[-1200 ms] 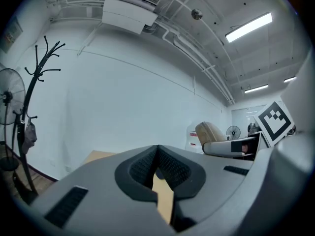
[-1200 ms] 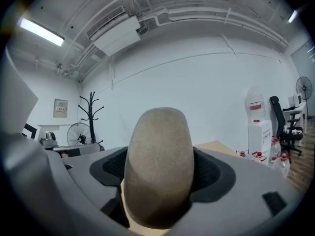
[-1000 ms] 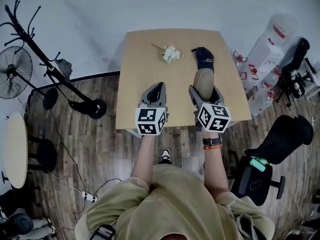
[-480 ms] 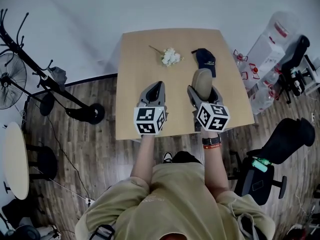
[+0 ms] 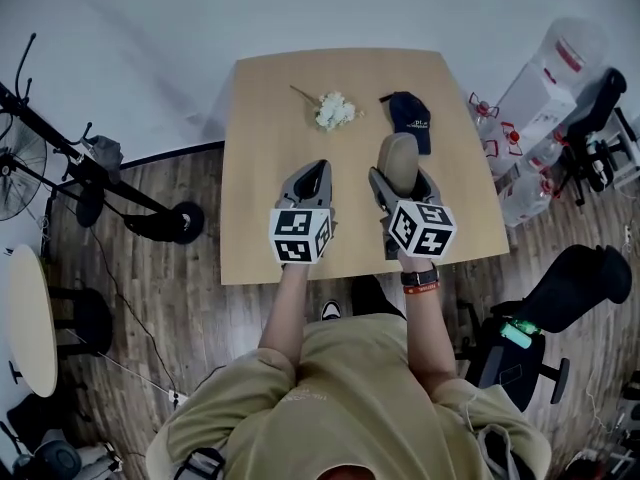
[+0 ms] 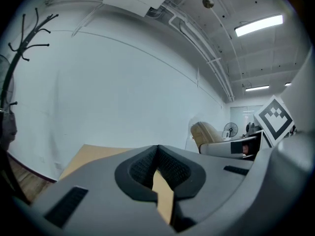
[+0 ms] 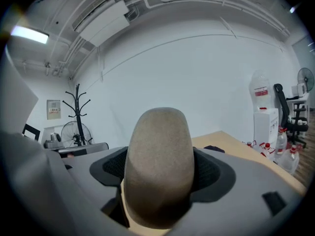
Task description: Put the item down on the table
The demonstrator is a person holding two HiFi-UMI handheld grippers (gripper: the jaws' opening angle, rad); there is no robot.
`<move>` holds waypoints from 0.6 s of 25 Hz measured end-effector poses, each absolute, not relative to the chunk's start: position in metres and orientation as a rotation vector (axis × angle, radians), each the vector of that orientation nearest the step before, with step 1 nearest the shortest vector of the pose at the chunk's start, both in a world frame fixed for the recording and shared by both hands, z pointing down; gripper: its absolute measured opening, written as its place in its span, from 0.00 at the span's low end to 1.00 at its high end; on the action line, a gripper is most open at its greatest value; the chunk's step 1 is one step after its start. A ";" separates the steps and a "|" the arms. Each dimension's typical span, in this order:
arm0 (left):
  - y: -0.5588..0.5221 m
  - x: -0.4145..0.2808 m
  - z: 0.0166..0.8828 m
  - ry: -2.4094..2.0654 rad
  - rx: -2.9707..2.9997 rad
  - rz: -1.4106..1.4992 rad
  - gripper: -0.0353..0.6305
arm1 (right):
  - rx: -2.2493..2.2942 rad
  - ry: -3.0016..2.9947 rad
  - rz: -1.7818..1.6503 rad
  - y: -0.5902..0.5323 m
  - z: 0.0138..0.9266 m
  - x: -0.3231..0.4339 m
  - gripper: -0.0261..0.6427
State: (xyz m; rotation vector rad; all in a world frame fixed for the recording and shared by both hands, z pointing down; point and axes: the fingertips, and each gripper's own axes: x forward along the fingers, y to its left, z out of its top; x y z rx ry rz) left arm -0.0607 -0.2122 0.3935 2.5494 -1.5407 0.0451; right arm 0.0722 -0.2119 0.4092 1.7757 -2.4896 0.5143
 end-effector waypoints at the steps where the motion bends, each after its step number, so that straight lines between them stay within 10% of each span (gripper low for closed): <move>1: -0.216 -0.058 0.396 -1.543 2.545 0.052 0.09 | 1.761 -2.494 0.520 -0.216 0.412 0.073 0.64; 15: -0.262 -0.050 0.438 -1.583 2.436 0.118 0.09 | 1.570 -2.510 0.679 -0.279 0.455 0.073 0.64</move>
